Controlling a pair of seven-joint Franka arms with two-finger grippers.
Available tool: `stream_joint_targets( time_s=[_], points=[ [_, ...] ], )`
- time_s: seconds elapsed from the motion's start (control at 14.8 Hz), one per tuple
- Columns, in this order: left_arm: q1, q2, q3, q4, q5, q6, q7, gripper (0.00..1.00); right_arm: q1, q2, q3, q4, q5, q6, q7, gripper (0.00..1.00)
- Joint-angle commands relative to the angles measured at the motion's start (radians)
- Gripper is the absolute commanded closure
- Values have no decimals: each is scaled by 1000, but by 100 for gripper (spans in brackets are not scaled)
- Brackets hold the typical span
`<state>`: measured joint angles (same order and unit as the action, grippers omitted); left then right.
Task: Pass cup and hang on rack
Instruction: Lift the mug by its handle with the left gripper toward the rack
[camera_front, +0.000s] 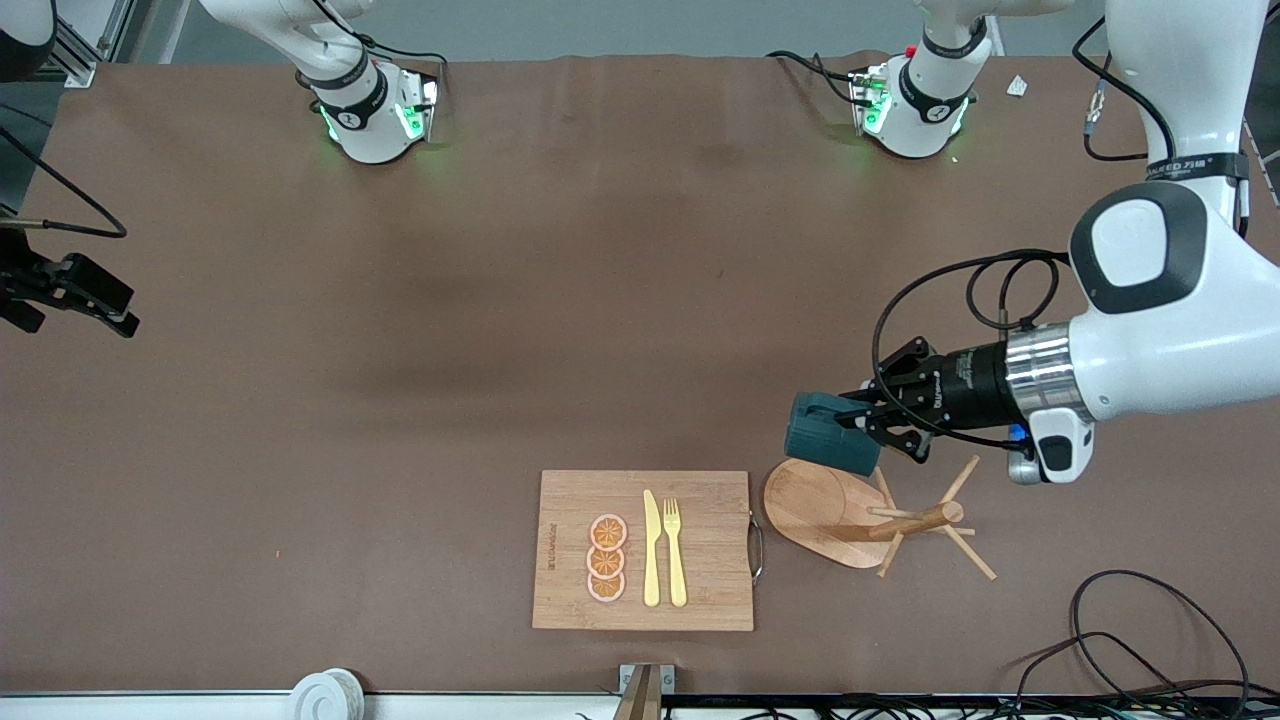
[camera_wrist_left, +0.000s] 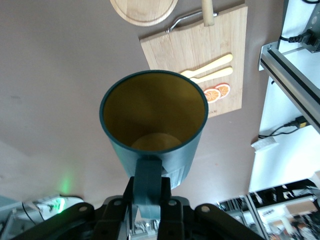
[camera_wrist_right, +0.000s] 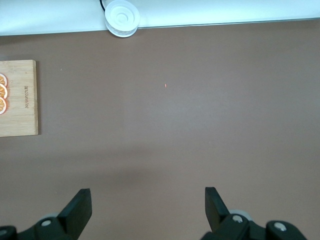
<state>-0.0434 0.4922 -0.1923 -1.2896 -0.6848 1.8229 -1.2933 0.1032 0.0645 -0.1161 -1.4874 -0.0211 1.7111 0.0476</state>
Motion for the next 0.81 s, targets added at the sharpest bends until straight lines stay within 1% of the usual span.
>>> stream_joint_targets(
  time_s=[0.0, 0.14, 0.2, 0.41, 0.54, 0.75],
  points=[
    [25, 28, -7, 0, -115, 32, 25, 99, -7, 3, 6, 13, -2, -7, 6, 0],
    [55, 43, -6, -4, -227, 38, 54, 99, -5, 3, 4, 13, -2, -7, 6, 0],
    [62, 57, -3, -2, -263, 39, 58, 98, -5, 5, 6, 13, -2, -7, 8, 0],
    [86, 89, 1, -2, -283, 50, 77, 99, -5, 5, 6, 13, -3, -7, 8, 0],
    [92, 111, -1, -2, -295, 111, 95, 100, -7, 3, 4, 13, -3, -7, 8, 0],
    [91, 143, -4, 0, -347, 200, 106, 100, -5, 3, 4, 13, -5, -5, 9, 0]
  ],
)
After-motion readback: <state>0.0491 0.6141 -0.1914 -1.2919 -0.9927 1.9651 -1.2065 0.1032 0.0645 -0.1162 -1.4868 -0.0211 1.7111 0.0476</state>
